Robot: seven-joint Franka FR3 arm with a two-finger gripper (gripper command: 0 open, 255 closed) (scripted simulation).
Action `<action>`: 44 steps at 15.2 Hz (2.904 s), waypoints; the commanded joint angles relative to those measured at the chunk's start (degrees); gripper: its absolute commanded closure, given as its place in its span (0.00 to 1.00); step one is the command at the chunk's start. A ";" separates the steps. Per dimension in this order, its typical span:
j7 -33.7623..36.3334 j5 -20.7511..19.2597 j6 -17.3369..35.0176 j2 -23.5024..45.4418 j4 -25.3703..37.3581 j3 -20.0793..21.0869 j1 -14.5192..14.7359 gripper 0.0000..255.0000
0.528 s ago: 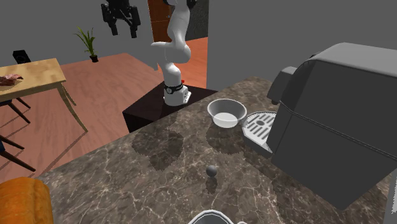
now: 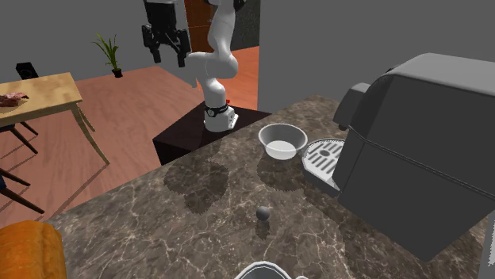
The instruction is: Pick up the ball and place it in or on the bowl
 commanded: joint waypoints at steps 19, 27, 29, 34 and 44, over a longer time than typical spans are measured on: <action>24.61 3.93 30.23 27.27 -1.67 21.65 2.71 0.00; 39.94 -7.58 38.52 46.07 6.61 28.41 2.30 0.00; 44.30 -11.80 39.55 51.22 9.54 28.78 3.26 0.00; 53.55 -21.22 40.38 63.67 18.31 26.88 8.29 0.00; 60.40 -29.05 42.05 77.76 28.93 22.22 15.35 0.00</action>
